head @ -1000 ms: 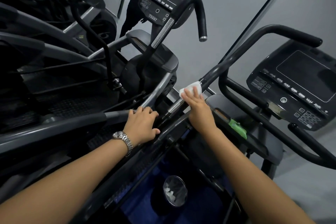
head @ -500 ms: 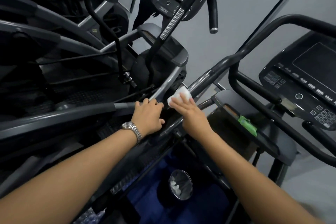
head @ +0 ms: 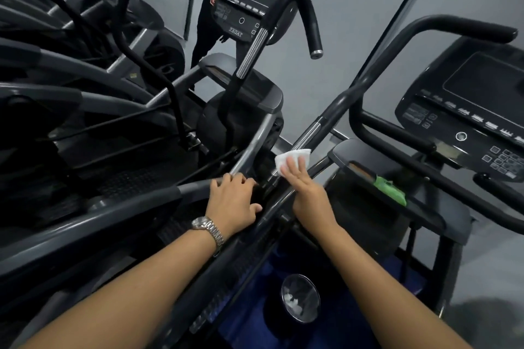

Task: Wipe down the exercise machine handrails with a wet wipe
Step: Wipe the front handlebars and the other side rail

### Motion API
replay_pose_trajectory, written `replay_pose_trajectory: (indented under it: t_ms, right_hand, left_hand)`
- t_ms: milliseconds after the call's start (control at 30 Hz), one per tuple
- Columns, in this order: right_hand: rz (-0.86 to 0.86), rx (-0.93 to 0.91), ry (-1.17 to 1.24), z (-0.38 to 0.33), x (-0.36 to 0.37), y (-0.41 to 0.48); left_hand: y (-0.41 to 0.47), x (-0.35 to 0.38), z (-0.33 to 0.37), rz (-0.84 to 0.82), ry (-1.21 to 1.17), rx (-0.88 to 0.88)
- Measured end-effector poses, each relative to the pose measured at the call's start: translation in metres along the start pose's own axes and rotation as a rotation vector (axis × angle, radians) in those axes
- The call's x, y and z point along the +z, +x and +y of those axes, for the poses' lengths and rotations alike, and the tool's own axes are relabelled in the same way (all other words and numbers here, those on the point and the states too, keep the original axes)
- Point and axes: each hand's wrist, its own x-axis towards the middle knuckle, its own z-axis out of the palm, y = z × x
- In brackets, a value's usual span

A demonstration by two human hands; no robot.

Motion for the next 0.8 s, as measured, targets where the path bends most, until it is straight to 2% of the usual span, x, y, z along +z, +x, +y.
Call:
replay_pose_trajectory:
  t_ms: [133, 267, 400, 600, 733, 800]
  right_hand:
    - [0.149, 0.258, 0.155, -0.044, 0.022, -0.005]
    - [0.238, 0.301, 0.276, -0.067, 0.033, -0.013]
    - [0.383, 0.444, 0.345, -0.064, 0.023, 0.004]
    - [0.233, 0.42, 0.354, -0.076, 0.029, -0.019]
    - [0.313, 0.49, 0.327, -0.061, 0.012, 0.011]
    - [0.293, 0.504, 0.306, -0.066, 0.017, 0.008]
  left_hand:
    - [0.002, -0.001, -0.005, 0.003, 0.009, 0.043]
    - [0.003, -0.004, -0.01, 0.002, 0.046, 0.095]
    - [0.008, -0.005, -0.018, 0.002, 0.063, 0.097]
    - [0.007, 0.001, -0.026, 0.055, 0.036, 0.087]
    - [0.01, 0.003, -0.029, 0.051, 0.033, 0.09]
    - [0.011, 0.004, -0.03, 0.039, 0.022, 0.088]
